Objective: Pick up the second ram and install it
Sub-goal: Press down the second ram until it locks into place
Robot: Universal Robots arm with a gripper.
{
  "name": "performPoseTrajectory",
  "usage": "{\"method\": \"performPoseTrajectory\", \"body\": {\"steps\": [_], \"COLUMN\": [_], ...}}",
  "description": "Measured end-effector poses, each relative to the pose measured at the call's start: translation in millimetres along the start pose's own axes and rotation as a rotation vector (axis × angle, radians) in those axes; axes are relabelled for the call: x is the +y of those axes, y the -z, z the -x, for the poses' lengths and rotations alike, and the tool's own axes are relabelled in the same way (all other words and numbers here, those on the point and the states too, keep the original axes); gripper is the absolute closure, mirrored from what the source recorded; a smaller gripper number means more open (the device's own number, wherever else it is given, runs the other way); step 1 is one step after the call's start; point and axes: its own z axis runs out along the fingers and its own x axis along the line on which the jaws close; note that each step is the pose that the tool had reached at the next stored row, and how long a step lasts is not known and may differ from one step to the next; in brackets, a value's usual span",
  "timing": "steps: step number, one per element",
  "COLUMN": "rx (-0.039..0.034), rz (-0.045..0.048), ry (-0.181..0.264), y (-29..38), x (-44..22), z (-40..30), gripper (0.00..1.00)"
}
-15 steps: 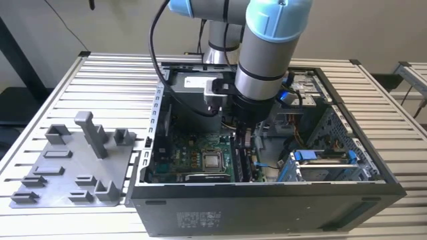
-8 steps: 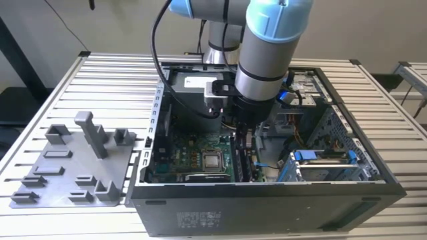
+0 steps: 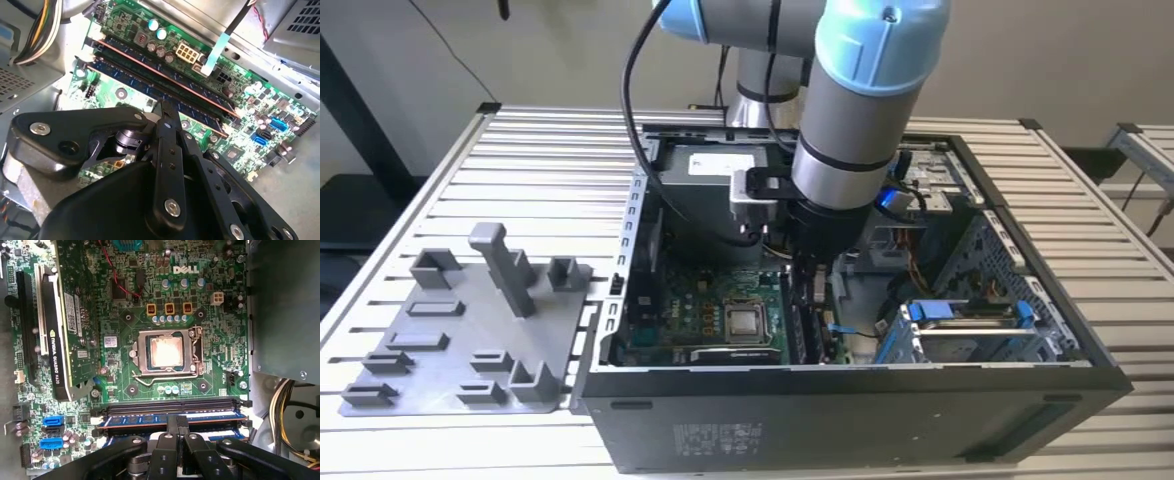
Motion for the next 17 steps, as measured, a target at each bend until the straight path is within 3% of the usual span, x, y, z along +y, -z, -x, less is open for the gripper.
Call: {"method": "performPoseTrajectory", "body": {"steps": [12, 15, 17], "rx": [0.0019, 0.0042, -0.0032], "rz": [0.0014, 0.0021, 0.0008], "ry": [0.002, 0.002, 0.002], "y": [-19.9, -18.0, -12.4], "x": [-0.4, -0.5, -0.4], "z": [-1.4, -0.5, -0.2], "gripper": [0.89, 0.89, 0.89]}}
